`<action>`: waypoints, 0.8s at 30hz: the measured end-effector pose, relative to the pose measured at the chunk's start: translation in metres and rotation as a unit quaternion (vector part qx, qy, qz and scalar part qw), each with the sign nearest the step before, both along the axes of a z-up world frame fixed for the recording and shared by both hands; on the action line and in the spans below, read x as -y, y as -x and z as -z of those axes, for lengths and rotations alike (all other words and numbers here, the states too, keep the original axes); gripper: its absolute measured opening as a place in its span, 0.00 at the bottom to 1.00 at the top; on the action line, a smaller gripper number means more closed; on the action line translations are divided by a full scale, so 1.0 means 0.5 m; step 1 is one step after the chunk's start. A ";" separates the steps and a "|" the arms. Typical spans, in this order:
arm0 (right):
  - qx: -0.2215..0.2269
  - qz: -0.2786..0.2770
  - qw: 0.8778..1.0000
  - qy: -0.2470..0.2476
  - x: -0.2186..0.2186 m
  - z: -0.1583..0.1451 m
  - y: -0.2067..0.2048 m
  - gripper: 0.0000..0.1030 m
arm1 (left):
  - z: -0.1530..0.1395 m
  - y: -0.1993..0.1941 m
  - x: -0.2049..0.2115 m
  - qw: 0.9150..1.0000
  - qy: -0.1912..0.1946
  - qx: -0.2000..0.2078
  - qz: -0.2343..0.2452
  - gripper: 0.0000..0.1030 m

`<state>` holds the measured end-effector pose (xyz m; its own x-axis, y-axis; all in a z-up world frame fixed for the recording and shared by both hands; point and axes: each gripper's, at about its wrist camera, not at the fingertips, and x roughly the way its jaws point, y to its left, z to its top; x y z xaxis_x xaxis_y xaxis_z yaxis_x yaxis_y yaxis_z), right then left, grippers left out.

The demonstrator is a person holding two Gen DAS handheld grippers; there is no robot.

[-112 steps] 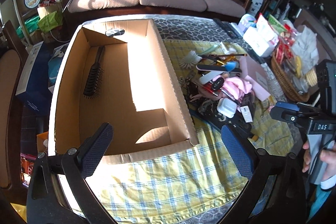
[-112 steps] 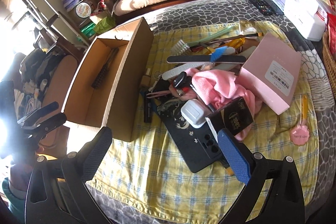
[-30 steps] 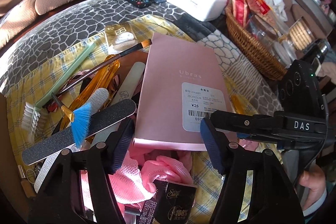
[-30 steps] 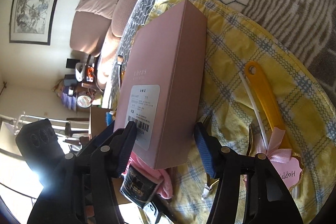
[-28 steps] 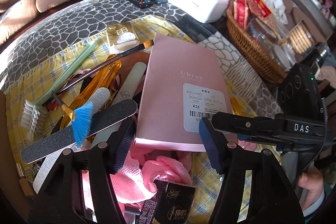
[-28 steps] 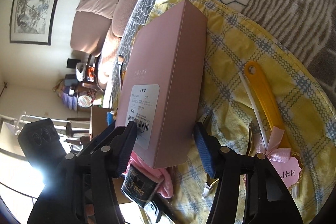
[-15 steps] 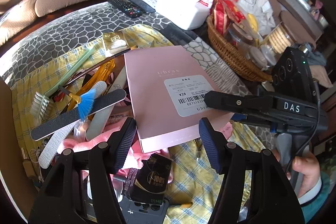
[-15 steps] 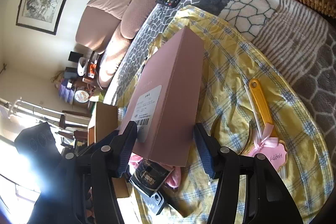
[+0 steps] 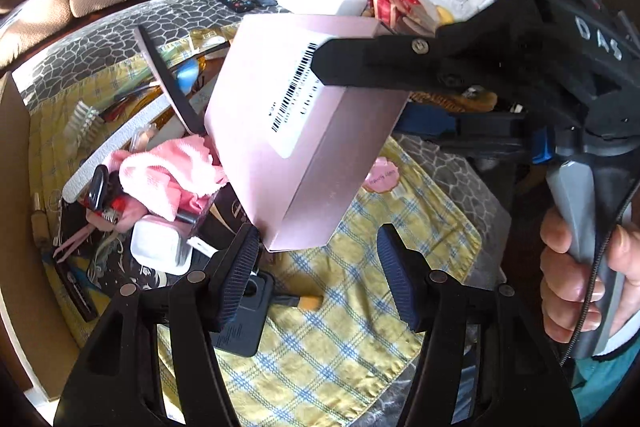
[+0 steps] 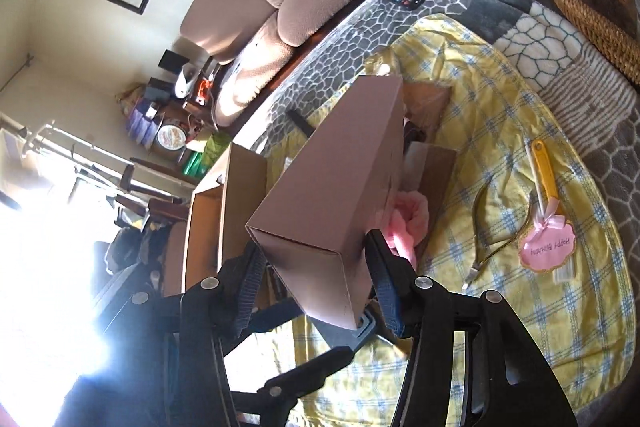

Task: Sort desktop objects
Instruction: 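Carry the pink Ubras box with the right gripper over the cardboard box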

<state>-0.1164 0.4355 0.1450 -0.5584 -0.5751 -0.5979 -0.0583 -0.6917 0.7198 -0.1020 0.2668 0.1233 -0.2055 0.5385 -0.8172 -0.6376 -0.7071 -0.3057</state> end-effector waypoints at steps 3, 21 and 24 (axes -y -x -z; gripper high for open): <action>0.001 -0.016 1.000 -0.007 0.036 -0.004 0.001 0.58 | 0.006 -0.022 0.022 1.000 -0.008 0.006 -0.003 0.56; 0.003 -0.067 0.997 -0.032 0.151 -0.047 -0.010 0.62 | 0.023 -0.053 0.162 0.997 -0.040 0.033 -0.049 0.57; 0.006 -0.051 0.998 -0.029 0.131 -0.044 -0.011 0.66 | -0.010 -0.047 0.192 0.998 -0.032 0.009 -0.060 0.66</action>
